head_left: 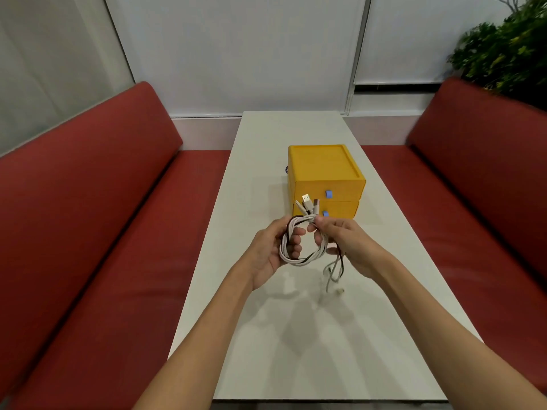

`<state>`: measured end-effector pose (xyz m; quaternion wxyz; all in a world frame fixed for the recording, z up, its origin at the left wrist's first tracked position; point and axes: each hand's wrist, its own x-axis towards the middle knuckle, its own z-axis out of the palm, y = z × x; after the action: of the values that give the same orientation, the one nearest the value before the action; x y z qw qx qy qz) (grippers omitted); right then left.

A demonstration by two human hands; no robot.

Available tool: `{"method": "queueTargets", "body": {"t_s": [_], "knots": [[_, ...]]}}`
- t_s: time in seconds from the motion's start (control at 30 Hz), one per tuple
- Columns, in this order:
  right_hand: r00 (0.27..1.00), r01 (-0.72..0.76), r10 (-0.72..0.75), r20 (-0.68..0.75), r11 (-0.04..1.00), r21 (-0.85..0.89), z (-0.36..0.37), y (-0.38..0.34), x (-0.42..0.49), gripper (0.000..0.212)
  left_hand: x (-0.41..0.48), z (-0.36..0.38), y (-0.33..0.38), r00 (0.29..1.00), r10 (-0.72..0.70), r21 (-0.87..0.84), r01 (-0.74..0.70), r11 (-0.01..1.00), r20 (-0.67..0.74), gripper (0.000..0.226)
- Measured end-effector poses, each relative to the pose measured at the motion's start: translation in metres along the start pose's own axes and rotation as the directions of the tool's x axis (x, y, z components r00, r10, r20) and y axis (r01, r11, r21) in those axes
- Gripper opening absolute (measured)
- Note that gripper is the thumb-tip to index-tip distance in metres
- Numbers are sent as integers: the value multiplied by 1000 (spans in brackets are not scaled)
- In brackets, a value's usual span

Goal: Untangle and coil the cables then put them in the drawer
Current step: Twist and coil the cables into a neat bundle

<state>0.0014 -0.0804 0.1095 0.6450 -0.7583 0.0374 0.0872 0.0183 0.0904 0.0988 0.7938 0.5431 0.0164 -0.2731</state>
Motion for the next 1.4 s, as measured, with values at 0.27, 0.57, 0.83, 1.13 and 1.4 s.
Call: {"method": "queueTargets", "body": {"t_s": [0.27, 0.57, 0.83, 1.13, 1.4], "knots": [[994, -78, 39, 100, 901, 426, 9, 0, 2, 34, 4, 0, -6, 998, 70, -61, -70, 996, -11, 31], [995, -102, 100, 26, 917, 385, 7, -1, -4, 26, 12, 4, -6, 987, 25, 116, -7, 993, -156, 25], [999, -38, 30, 35, 967, 251, -10, 5, 8, 30, 49, 26, -17, 901, 224, 269, -127, 955, -371, 30], [995, -65, 101, -19, 763, 644, -39, 19, 24, 20, 45, 72, -43, 954, 19, -342, -126, 931, -299, 44], [983, -148, 179, 46, 616, 774, -53, 41, 22, 24, 25, 96, -60, 929, 3, -79, -34, 996, -370, 36]]}}
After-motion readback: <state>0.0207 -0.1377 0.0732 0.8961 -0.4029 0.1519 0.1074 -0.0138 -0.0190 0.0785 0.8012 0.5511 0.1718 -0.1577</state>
